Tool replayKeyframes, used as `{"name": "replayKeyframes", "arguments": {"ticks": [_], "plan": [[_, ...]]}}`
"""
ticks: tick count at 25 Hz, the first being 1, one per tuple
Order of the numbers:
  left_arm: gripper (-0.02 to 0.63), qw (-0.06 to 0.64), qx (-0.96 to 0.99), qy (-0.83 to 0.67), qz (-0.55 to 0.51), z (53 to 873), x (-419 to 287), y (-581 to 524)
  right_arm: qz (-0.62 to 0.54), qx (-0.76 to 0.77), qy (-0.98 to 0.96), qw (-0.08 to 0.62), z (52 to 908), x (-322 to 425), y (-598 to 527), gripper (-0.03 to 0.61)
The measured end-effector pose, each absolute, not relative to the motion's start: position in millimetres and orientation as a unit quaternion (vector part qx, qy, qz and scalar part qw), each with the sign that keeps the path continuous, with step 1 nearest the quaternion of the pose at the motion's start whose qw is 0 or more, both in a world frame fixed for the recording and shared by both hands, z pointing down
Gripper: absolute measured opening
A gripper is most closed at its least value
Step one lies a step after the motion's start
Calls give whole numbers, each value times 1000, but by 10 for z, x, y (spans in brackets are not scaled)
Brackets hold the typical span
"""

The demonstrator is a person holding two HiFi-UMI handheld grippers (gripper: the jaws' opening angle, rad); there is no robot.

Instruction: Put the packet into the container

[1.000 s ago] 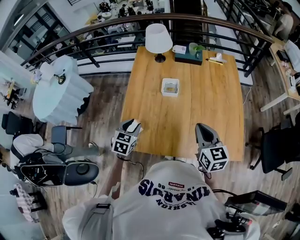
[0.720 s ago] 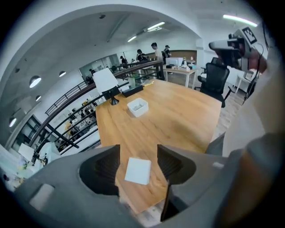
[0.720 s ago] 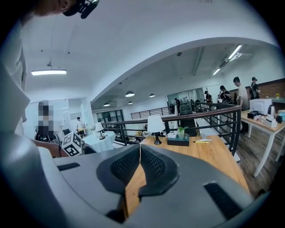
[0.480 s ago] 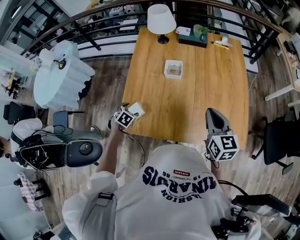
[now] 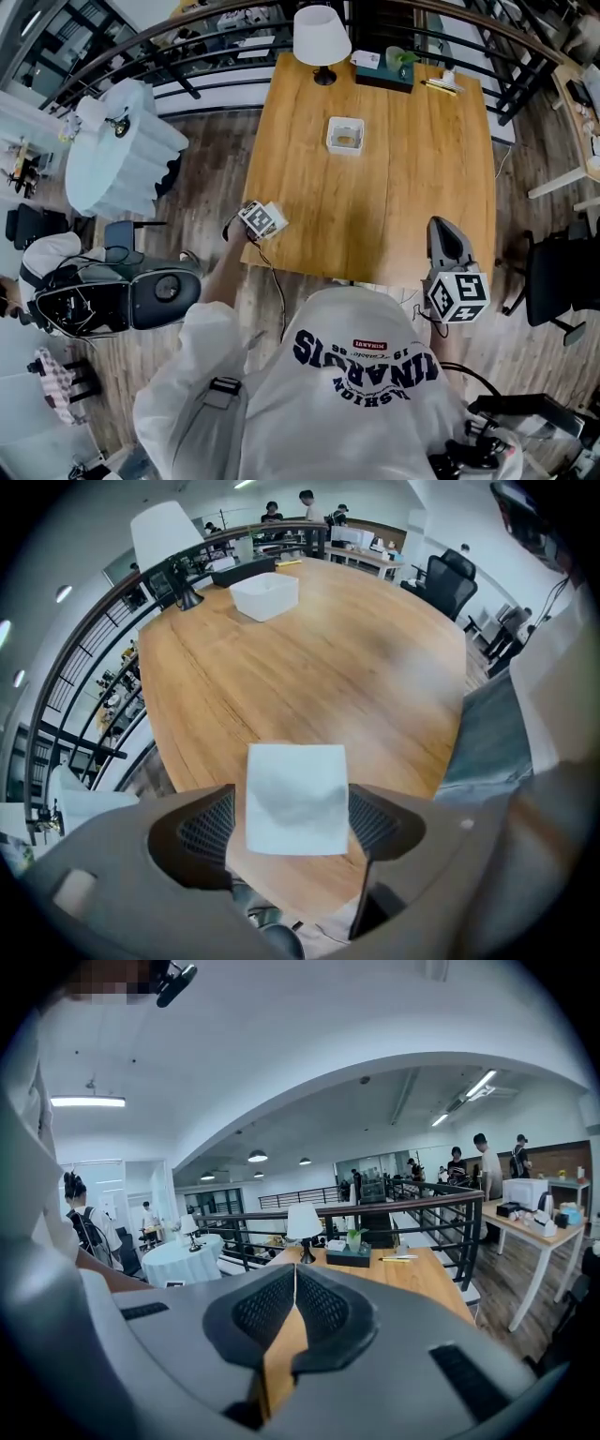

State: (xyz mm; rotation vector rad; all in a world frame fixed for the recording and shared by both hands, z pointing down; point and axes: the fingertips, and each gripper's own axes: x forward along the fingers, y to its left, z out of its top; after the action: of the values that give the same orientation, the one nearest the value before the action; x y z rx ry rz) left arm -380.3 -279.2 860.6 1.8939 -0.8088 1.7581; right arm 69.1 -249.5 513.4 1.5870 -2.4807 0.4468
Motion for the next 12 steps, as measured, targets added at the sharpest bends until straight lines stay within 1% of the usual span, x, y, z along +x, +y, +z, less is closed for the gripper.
{"name": "replayKeyframes", "arguments": {"ticks": [5,12], "plan": [[365,249,684,-282,625,8944,-3739,-2773,155,538,-824,84,5140,748,-2452,11],[359,272,675,-257,636,8987,-3732,-2791,158,533,-828,79,5155,583,-2474,11]]}}
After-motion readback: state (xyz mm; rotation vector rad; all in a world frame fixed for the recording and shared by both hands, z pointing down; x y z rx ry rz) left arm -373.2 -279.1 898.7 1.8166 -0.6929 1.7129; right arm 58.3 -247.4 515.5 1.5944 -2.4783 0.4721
